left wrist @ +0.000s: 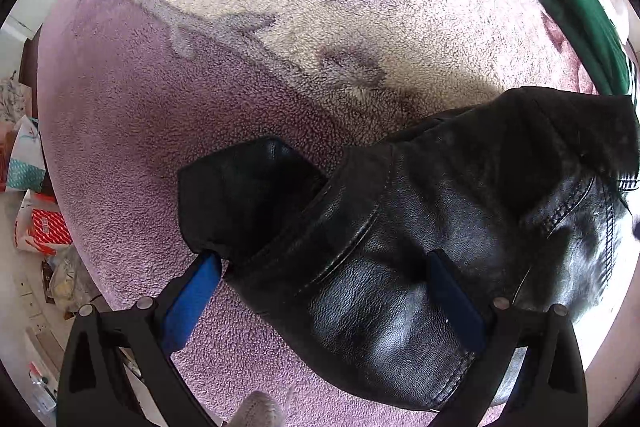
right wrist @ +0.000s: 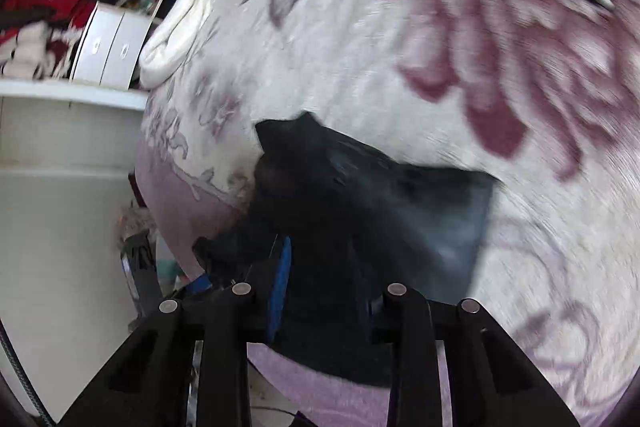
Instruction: Fold large clothes
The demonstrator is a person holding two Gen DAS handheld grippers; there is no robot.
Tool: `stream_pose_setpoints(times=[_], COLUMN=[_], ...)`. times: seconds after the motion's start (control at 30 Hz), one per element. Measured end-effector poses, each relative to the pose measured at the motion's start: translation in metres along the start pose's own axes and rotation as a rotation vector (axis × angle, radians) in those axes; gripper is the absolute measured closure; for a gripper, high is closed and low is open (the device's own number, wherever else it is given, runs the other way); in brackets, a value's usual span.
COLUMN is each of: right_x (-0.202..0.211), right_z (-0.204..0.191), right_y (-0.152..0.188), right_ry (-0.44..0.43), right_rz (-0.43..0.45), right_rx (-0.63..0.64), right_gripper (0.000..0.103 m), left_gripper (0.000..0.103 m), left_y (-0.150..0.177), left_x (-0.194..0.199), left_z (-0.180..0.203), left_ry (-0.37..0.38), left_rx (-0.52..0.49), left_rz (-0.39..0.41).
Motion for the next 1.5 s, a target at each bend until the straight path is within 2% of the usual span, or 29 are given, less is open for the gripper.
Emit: stream_pose_setpoints(times=[0.03,0.07,0.1,0.13,0.2,0.27,0.33,0.4,0.5,0.57,0.63,0.67,0.73,0.8,0.83,0.97,1.03,1.1,1.2,1.3,1.37,1.43,1.47,1.5], right_x=[-0.016,-0.026,-0.048,-0.086,-0.113,-0.107,-0.124,-0.13,-0.119,-0.109,-0.092,-0.075,-0.044,-0.018,-0.008,-0.006,-0.027,-0.055,-0.092,-0.128,-0.138,-0.145,-0.146,-0.146], right_z=[-0.016,-0.01,0.027,0.047,0.059,0.062,0.045,0.048,0.054,0.053,0.054,0.057,0.063,0.075,0.084,0.127,0.146,0.158,0.163,0.156,0.144,0.128,0.12,0.117], right_y=[-0.009,0.003,0.011,0.015,0.012,0.019,0.02,0.021,0.017,0.015,0.015,0.018,0.03,0.049,0.061,0.108,0.12,0.129,0.137,0.129,0.118,0.109,0.106,0.104], right_ry=[0.046,0.088,0.121,0.142,0.158,0.202,0.232,0.209,0.179,0.148,0.063,0.005,-0.083,-0.093,-0.087,-0.115,-0.183,-0.242,-0.39,-0.537,-0.575,-0.542,-0.533,-0.534], right_rz=[-0.012,-0.029,-0.046,-0.075,-0.118,-0.119,-0.115,-0.123,-0.169,-0.201,-0.214,-0.205,-0.163,-0.118,-0.097,-0.108,-0.129,-0.153,-0.166,-0.181,-0.154,-0.148,-0.133,-0.122], right_rx=[0.012,0.013,-0.003,-0.031,-0.071,-0.052,-0.031,-0.072,-0.133,-0.149,-0.161,-0.159,-0.153,-0.151,-0.157,-0.226,-0.278,-0.318,-0.336,-0.35,-0.342,-0.313,-0.296,-0.301], right_gripper=[0.072,0.073,0.078,0.078,0.081,0.081,0.081,0.081,0.081,0.078,0.07,0.063,0.056,0.03,0.028,0.027,0.027,0.018,0.017,0.01,0.009,0.009,0.012,0.029], left_gripper=[0.0,0.0,0.0,0.0,0.0,0.0,0.0,0.0,0.0,0.0,0.0,0.0,0.0,0.0,0.0,0.0,0.0,0.0,0.0,0.0,0.0,0.0,0.001,0.002], left_y=[0.001,0.002,0.002,0.003,0.002,0.001,0.002,0.003,0.006,0.008,0.016,0.021,0.036,0.049,0.057,0.067,0.065,0.058,0.043,0.028,0.022,0.019,0.016,0.013], left_x=[0.0,0.0,0.0,-0.002,-0.007,-0.012,-0.016,-0.018,-0.01,0.007,0.03,0.041,0.058,0.063,0.061,0.034,0.019,0.017,0.005,-0.002,-0.001,0.0,0.0,0.002], left_z=[0.0,0.001,0.001,0.002,0.0,-0.001,-0.002,-0.003,-0.008,-0.023,-0.035,-0.043,-0.059,-0.072,-0.075,-0.06,-0.059,-0.059,-0.058,-0.061,-0.058,-0.053,-0.048,-0.045], left_ry=[-0.014,-0.021,-0.02,-0.027,-0.029,-0.019,-0.009,0.001,0.008,-0.003,0.009,0.009,0.029,0.089,0.141,0.34,0.429,0.481,0.496,0.506,0.503,0.493,0.485,0.469], left_rx=[-0.006,-0.011,-0.019,-0.025,-0.025,-0.012,-0.005,-0.001,0.018,0.045,0.082,0.101,0.148,0.206,0.24,0.334,0.378,0.402,0.415,0.441,0.434,0.417,0.407,0.4], left_rz=[0.007,0.013,0.021,0.021,0.017,0.008,0.007,0.008,-0.003,0.003,0.046,0.066,0.087,0.076,0.053,-0.03,-0.033,-0.015,0.016,0.018,0.023,0.027,0.032,0.043])
Point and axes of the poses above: each gripper's, at about its wrist camera, not at the fingertips, and x roughly against the way its jaws point, z to its right, y to its underside, the point moved 2 cm from there along -x, roughly the way its jaws point, and after that the axes turned 6 degrees about y, right-handed, at the moved point
